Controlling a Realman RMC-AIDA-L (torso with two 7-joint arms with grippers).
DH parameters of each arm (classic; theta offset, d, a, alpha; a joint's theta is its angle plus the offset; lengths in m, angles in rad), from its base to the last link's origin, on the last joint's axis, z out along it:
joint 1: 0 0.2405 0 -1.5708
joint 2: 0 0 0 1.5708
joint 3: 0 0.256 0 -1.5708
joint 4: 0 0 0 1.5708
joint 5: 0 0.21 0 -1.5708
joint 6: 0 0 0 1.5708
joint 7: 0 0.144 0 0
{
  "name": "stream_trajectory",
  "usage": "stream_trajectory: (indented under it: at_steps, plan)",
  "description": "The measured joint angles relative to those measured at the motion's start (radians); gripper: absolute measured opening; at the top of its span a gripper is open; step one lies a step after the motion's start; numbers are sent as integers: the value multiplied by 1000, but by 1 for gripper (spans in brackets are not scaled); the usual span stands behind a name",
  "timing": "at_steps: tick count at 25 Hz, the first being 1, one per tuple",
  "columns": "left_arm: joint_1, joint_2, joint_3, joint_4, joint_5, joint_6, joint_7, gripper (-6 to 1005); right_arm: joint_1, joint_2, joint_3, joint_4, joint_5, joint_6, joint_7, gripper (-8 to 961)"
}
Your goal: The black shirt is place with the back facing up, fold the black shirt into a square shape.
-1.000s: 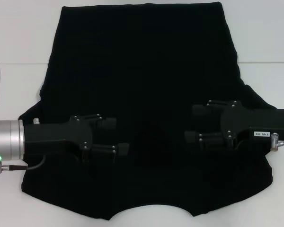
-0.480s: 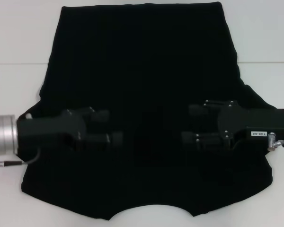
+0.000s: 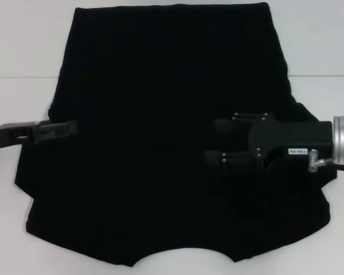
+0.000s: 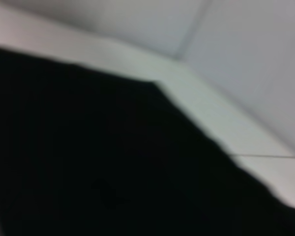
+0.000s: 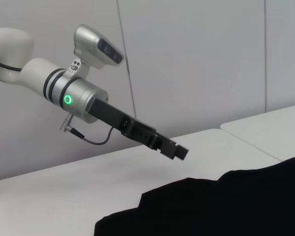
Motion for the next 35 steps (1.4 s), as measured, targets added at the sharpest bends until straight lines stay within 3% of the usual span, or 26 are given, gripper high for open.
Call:
stream_trajectory:
  at_steps: [7, 14, 35]
  plan:
    - [-3, 2, 10, 141, 226, -26, -216, 905, 27, 16, -14, 1, 0, 26, 8, 854]
    - [-43, 4, 29, 165, 398, -63, -377, 904, 34, 22, -23, 1, 2, 44, 9, 854]
    - [-56, -5, 80, 69, 436, -145, -459, 902, 24, 19, -21, -9, 5, 45, 9, 854]
